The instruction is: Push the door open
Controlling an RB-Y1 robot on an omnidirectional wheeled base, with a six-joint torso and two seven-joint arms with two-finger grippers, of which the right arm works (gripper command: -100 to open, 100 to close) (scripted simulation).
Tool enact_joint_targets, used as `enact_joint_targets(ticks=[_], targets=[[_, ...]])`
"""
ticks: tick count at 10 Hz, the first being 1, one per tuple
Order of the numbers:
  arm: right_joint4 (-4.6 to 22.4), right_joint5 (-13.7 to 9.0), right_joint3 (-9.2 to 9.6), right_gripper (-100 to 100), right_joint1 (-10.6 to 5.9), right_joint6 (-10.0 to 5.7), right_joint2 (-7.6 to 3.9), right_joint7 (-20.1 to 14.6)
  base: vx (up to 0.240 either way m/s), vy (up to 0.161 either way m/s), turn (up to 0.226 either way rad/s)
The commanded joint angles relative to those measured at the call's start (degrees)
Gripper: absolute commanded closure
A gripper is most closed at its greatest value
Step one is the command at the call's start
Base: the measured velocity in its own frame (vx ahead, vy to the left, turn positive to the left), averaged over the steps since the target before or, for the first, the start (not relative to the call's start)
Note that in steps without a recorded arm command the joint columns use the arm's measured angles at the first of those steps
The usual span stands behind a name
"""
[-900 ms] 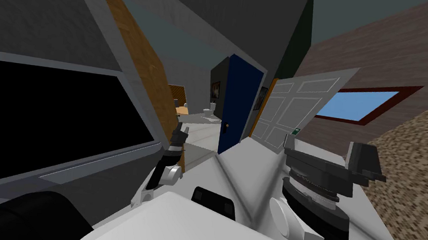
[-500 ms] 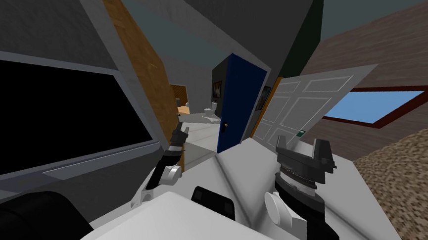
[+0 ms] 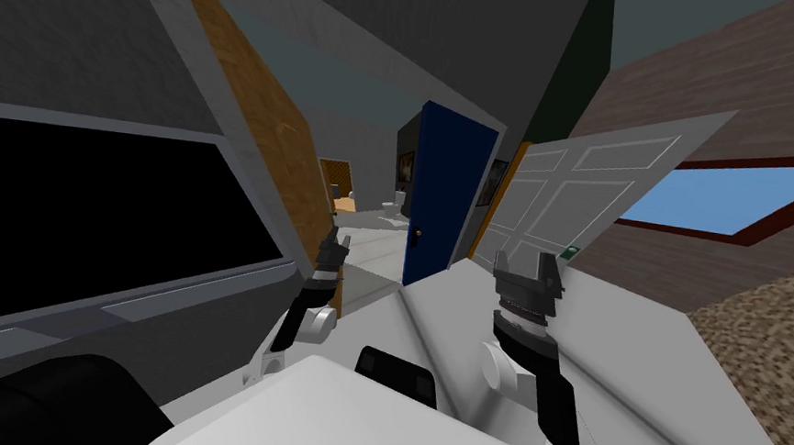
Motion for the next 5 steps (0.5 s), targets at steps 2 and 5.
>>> enact_joint_targets(ticks=[2, 5], targets=[[3.7, -0.1, 0.21, -100, -1.38, 0.02, -0.3, -0.1, 0.049, -0.066, 0.087], [8.6, -0.2, 0.54, -100, -4.26, 0.36, -0.54, -0.1, 0.036, -0.055, 0.071]])
